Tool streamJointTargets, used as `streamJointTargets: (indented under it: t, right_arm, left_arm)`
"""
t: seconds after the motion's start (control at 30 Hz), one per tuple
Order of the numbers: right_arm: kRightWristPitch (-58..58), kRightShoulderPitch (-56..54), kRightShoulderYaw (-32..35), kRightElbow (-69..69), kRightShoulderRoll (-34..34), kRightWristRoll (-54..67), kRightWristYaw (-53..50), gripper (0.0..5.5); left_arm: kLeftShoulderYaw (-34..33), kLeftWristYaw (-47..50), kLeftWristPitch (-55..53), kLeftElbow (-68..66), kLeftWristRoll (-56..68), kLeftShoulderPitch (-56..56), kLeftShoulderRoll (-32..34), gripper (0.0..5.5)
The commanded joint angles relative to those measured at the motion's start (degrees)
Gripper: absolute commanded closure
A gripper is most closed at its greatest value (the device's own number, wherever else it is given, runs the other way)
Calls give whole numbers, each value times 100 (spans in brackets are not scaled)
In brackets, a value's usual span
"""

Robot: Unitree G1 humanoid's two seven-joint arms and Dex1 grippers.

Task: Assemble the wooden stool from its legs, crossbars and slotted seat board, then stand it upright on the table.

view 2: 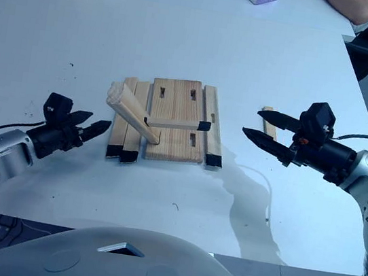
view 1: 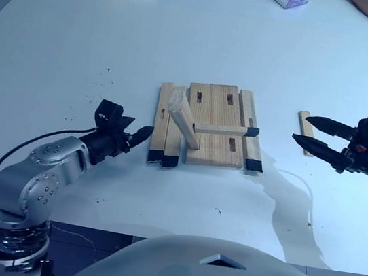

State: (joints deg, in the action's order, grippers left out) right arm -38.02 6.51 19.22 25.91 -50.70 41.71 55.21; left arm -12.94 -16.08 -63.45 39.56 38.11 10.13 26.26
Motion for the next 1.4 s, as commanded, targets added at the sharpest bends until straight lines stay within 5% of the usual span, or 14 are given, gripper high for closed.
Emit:
streamJointTargets:
  t: [0.03,0.47,0.83,1.4]
  right_arm:
    - [99,-236,-260,-63,-29,-174,-12,260]
    - [179,205,-278,276,288,-237,-377,260]
    - [221,596,-89,521,508,-248,-734,260]
    - [210,-83,-426,71,316,-357,-448,260]
  left_arm:
    - [396,64,76,-66,-132,-269,-48,210]
    - [1415,-389,413,-419,-996,13,918,210]
    - [680,-1229,485,-1205,-842,-194,1715,210]
    - [646,-464,443,-3005,-1277,-812,665,229]
